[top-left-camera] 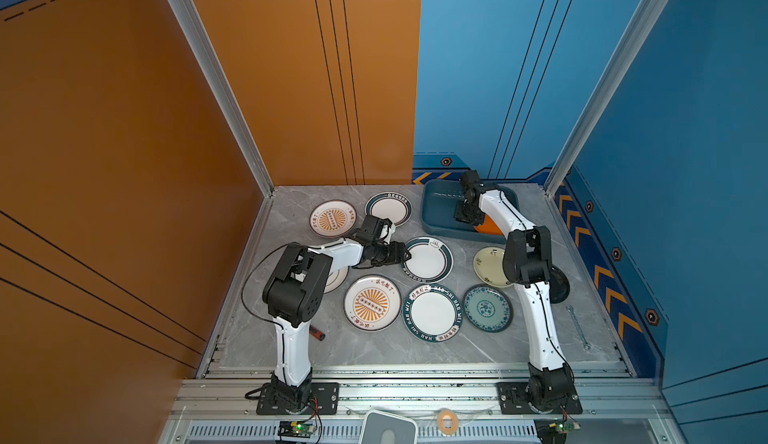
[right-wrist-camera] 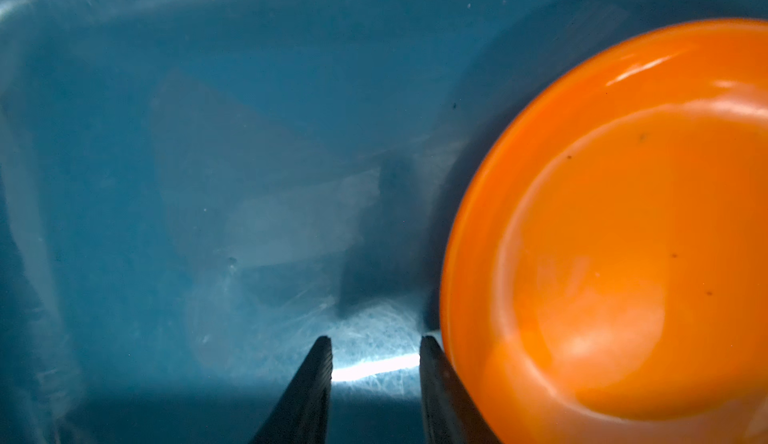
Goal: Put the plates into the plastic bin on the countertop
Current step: 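Raise the open right gripper out of the teal bin, then grasp the green-rimmed white plate with the left gripper while the right gripper approaches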
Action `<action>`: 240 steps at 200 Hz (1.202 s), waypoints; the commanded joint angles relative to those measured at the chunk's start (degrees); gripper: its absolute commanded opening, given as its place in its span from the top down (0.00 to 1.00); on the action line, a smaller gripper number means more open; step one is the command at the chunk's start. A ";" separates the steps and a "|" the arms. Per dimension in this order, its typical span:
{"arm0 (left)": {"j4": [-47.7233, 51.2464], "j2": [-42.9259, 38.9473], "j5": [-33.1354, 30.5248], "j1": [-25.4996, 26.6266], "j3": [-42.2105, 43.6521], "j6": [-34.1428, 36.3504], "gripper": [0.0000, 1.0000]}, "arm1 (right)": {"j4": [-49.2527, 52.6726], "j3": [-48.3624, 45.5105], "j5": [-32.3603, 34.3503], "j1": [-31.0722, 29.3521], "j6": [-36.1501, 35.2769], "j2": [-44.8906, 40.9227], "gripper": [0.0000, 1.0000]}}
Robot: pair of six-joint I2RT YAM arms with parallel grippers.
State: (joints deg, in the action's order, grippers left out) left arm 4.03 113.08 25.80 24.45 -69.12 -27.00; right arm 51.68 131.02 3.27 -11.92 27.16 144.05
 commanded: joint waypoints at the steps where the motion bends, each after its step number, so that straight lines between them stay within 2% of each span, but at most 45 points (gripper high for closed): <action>1: 0.47 1.09 1.28 0.60 0.75 -0.05 0.25 | 0.32 -2.85 -0.97 0.79 -1.36 -6.07 0.61; 33: 0.11 1.68 1.88 0.78 0.57 -0.07 0.26 | -11.18 -11.16 -10.41 0.98 0.94 -14.25 0.61; 66: -0.64 2.58 2.32 0.87 0.48 -0.24 0.29 | -13.98 -12.93 -16.16 0.78 2.99 -19.66 0.61; 97: -1.04 3.33 2.97 1.02 0.10 -0.33 0.39 | -14.57 -17.08 -16.03 -0.03 2.97 -25.74 0.61; 146: -0.60 5.34 2.83 1.13 -0.50 0.11 0.55 | -20.07 -32.36 -15.39 0.23 4.04 -38.74 0.60; 198: -1.00 6.34 2.83 1.22 -0.80 0.32 0.77 | -21.11 -46.57 -16.10 2.03 0.54 -49.05 0.60; 240: -1.48 6.72 3.51 0.91 -0.80 0.20 0.88 | -21.65 -59.20 -16.24 3.49 -1.12 -58.16 0.59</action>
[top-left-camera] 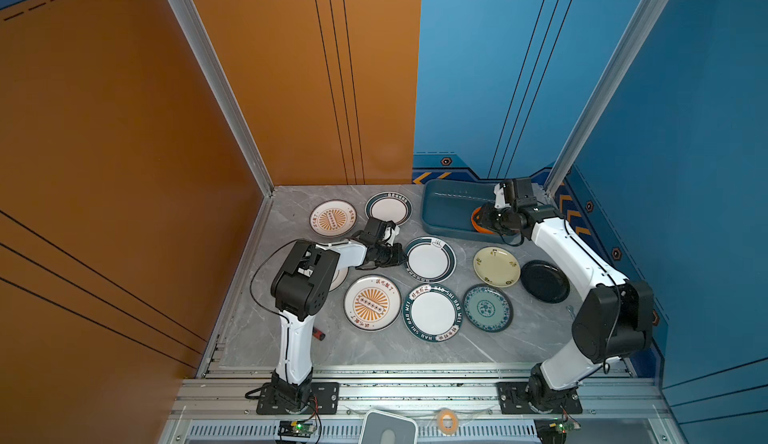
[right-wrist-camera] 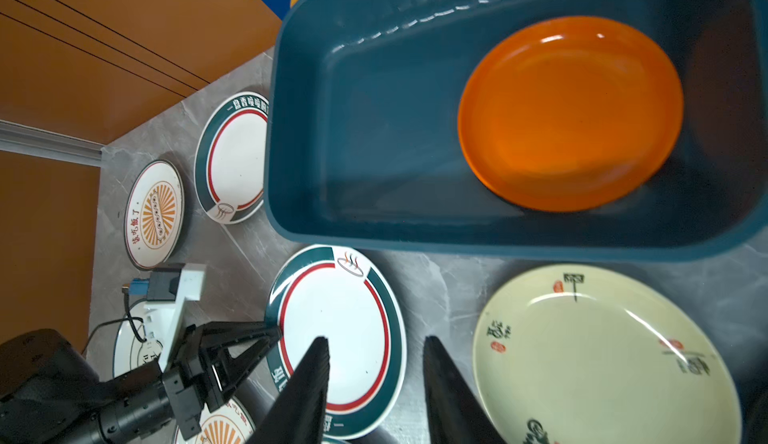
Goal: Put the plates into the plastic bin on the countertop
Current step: 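Grasp the green-rimmed white plate with the left gripper while the right gripper approaches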
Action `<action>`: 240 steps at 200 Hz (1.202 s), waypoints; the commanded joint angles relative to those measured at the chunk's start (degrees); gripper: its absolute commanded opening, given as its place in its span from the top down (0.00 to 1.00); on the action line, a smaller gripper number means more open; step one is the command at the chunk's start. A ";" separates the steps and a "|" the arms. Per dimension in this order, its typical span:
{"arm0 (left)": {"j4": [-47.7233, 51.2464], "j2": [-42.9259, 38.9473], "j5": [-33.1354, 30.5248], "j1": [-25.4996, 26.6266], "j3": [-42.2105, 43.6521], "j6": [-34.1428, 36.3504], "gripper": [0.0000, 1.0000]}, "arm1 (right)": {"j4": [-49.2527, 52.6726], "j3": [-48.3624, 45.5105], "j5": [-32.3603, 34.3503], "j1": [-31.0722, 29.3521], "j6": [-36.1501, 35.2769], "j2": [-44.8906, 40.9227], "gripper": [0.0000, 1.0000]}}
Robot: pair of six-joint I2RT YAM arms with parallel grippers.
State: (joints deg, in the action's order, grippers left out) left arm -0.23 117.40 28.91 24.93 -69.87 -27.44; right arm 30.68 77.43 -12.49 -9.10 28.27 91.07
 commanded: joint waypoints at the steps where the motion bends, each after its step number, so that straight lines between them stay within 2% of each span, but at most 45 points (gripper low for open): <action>1: 2.78 2.39 0.43 0.45 -0.08 0.63 0.88 | -0.59 -5.88 -0.50 0.71 -2.24 -5.36 0.59; 28: 2.70 2.47 1.12 0.38 -0.10 0.56 1.00 | 0.06 -11.43 -0.64 0.78 -3.02 -10.91 0.59; 68: 3.22 0.92 1.57 -0.98 0.26 0.74 1.00 | 1.16 -16.37 -5.35 0.83 -4.39 -15.88 0.57; 101: 3.31 -1.08 3.20 -2.64 0.58 0.13 1.00 | -3.33 -21.40 -10.75 -0.18 -2.06 -18.43 0.53; 145: 3.05 -5.17 6.00 -3.98 1.75 -1.16 1.00 | -7.44 -25.07 -12.60 -2.38 -0.16 -18.61 0.51; 196: 2.53 -9.59 8.76 -5.15 3.37 -2.83 1.00 | -17.56 -29.99 -15.63 -5.50 3.92 -15.97 0.51; 240: 2.61 -13.09 10.14 -5.99 3.69 -3.76 1.00 | -21.92 -31.28 -16.42 -7.13 4.23 -13.25 0.51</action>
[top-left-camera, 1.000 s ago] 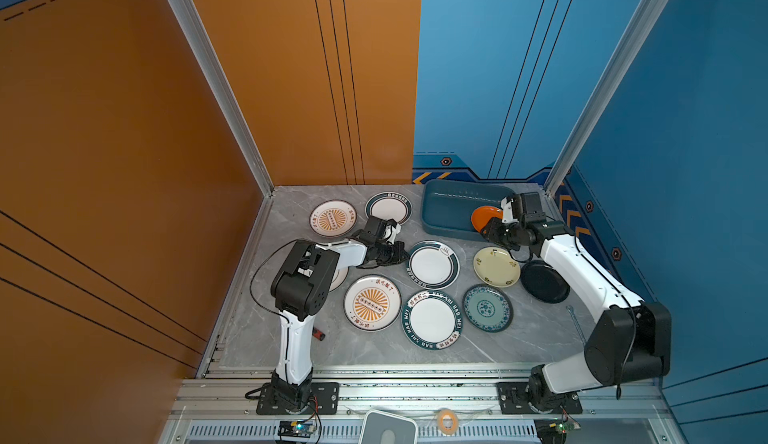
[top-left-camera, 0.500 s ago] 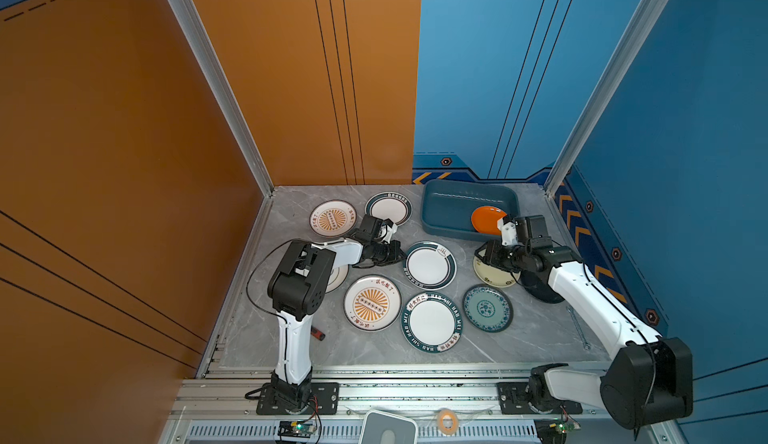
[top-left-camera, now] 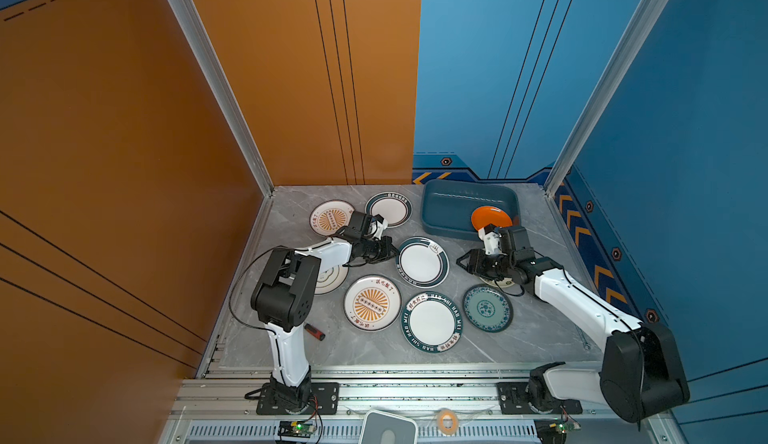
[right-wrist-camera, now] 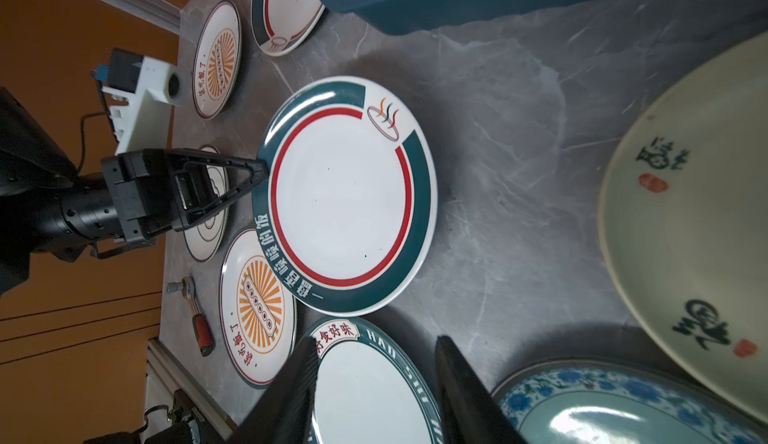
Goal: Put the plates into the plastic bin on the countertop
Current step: 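Grasp the green-rimmed white plate with the left gripper while the right gripper approaches, then lift the green-rimmed plate with the left gripper while the right gripper grasps its rim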
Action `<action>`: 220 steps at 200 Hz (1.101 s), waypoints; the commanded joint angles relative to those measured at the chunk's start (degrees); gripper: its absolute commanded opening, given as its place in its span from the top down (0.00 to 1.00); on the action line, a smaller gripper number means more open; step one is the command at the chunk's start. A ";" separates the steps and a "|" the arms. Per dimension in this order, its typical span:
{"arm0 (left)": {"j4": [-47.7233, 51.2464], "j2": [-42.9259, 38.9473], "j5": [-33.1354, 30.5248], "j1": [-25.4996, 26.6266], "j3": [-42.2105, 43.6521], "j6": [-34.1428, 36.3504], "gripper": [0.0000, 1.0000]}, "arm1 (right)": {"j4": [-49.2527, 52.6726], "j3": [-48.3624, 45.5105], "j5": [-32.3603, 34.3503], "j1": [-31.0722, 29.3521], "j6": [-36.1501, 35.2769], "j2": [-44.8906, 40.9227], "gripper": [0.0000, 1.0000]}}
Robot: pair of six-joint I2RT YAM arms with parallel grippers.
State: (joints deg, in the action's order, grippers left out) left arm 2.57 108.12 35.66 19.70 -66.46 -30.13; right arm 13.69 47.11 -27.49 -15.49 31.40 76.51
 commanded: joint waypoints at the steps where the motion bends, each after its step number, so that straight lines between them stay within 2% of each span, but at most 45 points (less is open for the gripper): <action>1: -0.19 -3.88 3.42 -0.78 0.28 -1.12 1.00 | -5.05 -0.97 -1.43 -0.80 1.11 1.33 0.51; 105: 0.52 -9.90 5.07 -1.25 0.15 -3.15 1.00 | -9.72 -1.82 -2.98 -2.08 2.10 4.25 0.51; 188: -1.24 -11.79 6.22 0.13 0.19 -5.45 1.00 | -25.66 -3.43 -6.23 -3.40 9.77 8.81 0.52; 199: -1.21 -11.79 6.18 0.39 0.15 -5.45 1.00 | -27.92 -3.34 -6.61 -3.87 10.97 9.75 0.54; 220: -1.07 -11.70 6.11 0.50 0.01 -5.45 1.00 | -31.01 -2.95 -6.84 -4.55 12.63 11.10 0.64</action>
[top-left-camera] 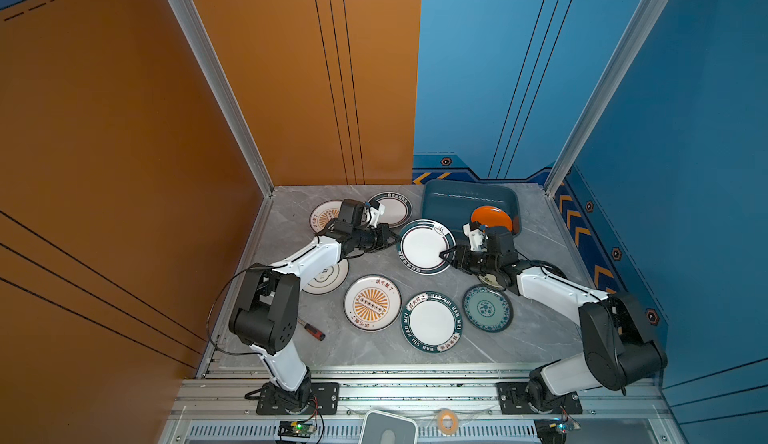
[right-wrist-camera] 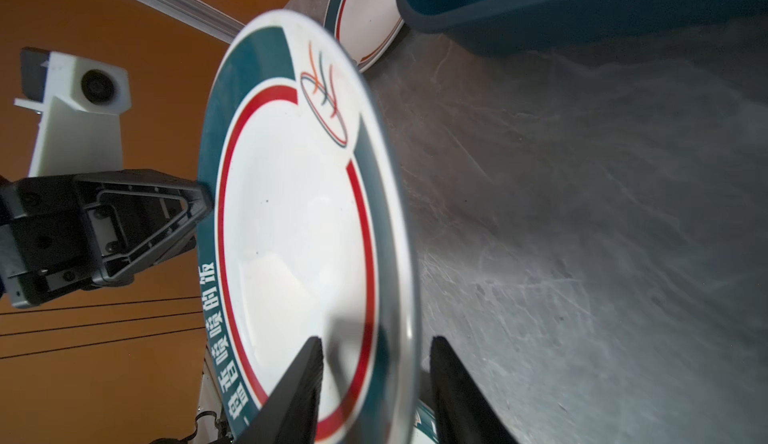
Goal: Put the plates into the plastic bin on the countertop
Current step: 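Lift the green-rimmed plate with the left gripper while the right gripper grasps its rim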
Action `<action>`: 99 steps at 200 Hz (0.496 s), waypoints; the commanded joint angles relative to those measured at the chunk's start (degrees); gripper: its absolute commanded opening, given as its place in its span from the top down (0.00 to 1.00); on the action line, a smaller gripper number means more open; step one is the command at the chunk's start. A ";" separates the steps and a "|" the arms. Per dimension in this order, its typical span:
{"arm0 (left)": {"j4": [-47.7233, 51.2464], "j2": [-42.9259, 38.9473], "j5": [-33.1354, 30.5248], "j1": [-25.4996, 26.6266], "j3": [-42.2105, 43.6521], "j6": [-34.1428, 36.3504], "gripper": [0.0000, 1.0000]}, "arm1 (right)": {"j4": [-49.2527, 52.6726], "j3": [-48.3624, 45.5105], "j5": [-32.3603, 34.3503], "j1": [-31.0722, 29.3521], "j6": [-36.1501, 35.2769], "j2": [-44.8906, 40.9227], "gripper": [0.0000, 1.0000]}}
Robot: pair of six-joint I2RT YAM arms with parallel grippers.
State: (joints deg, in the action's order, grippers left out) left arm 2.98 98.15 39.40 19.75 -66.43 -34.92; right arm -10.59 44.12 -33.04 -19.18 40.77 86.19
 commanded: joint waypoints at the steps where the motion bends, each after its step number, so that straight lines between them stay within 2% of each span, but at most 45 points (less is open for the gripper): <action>1: -1.49 -1.73 2.36 0.51 0.03 -0.63 1.00 | -6.82 0.07 -1.26 -0.90 3.30 1.47 0.65; 37: -0.96 -1.56 1.92 0.73 0.22 0.01 1.00 | -7.67 0.96 -1.32 -1.30 4.26 2.13 0.85; 75: -0.43 -1.00 1.38 0.86 0.12 0.49 1.00 | -6.11 1.80 -1.15 -1.30 4.14 1.62 0.98; 99: -0.22 -1.12 1.12 0.90 0.22 0.96 0.87 | -3.67 3.58 -1.22 -0.98 3.11 1.26 1.00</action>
State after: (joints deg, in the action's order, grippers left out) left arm 3.40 98.15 38.09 19.07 -65.84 -34.44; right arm -16.95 44.91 -34.50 -19.33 46.59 87.39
